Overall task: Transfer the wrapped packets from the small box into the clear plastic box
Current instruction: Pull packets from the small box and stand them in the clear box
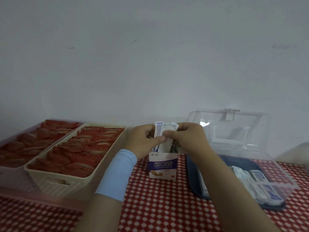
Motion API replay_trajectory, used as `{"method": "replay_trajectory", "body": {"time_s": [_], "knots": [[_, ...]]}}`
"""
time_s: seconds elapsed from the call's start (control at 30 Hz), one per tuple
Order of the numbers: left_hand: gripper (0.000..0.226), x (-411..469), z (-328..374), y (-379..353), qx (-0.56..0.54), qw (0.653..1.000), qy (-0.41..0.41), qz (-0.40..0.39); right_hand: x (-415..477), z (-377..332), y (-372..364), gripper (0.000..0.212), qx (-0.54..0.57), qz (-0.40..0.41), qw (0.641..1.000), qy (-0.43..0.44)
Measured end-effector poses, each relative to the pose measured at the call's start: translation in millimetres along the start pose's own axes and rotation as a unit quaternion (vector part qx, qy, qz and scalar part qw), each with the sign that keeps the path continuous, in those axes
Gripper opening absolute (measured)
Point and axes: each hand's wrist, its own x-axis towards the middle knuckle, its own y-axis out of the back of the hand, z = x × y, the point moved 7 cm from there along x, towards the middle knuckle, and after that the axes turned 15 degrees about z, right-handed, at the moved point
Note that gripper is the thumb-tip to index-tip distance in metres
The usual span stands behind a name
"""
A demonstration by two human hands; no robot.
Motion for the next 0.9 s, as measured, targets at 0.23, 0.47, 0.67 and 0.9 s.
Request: {"method": "replay_trajectory", "body": {"time_s": [0.23,0.47,0.67,0.9], "knots": [[0.021,-1,-5,1,0.034,0.999,0.011,-0.03,-4,-5,-6,0.013,-0.011,0.004,0.999,0.037],[0.021,1,-1,1,0.056,0.998,0.002,-0.018,0,-10,11,0.011,0.006,0.009,1.0,0.002],[0.023,2,5,-2,0.186,0.982,-0.035,-0.005,6,-16,24,0.01,-0.029,0.05,0.998,0.031],[0.031,4,4,-2,0.181,0.982,-0.041,-0.014,5,-39,34,0.009,-0.017,0.072,0.992,0.106]]}}
